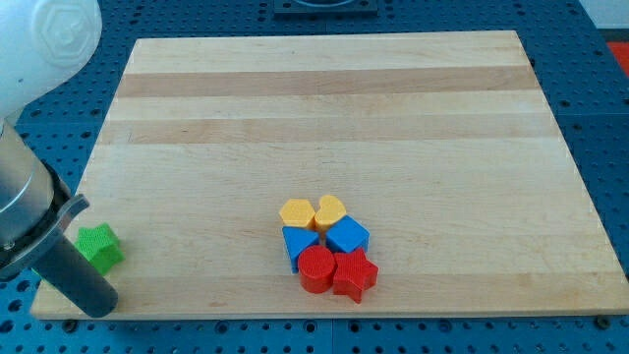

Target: Slide green circle a bit up and right

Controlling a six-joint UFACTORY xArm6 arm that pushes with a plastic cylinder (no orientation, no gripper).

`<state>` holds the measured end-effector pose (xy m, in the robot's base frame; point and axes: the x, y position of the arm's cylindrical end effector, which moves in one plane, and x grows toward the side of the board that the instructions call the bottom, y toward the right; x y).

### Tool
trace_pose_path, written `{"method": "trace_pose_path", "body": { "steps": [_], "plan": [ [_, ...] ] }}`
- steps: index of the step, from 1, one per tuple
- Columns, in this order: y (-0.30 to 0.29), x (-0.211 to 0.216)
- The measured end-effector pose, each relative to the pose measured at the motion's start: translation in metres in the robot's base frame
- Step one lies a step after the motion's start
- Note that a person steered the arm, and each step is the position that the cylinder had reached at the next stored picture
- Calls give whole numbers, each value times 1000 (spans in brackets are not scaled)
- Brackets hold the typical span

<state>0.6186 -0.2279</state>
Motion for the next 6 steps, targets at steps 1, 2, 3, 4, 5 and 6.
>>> {"method": "trace_pose_path", "body": {
  "steps": [1, 2, 3, 4, 5, 6],
  "plan": [
    [-5, 0],
    [-71, -2],
    [-75, -5],
    [-77, -15],
    [-77, -36],
    [-76, -60]
  ]
}}
